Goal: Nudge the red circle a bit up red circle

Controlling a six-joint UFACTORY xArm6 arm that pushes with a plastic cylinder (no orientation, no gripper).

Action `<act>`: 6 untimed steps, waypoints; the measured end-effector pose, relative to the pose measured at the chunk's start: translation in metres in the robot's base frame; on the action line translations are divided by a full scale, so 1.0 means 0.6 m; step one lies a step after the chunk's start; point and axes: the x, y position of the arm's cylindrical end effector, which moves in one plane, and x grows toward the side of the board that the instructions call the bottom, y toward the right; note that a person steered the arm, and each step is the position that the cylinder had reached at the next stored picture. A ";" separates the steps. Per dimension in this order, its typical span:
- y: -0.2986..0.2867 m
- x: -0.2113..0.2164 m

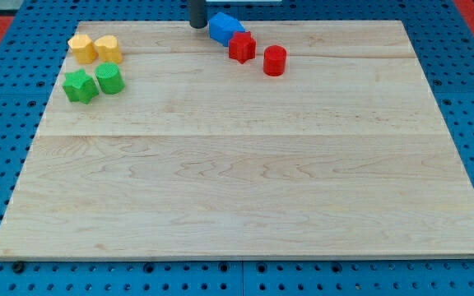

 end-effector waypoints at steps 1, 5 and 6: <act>0.063 0.030; 0.242 0.190; 0.165 0.161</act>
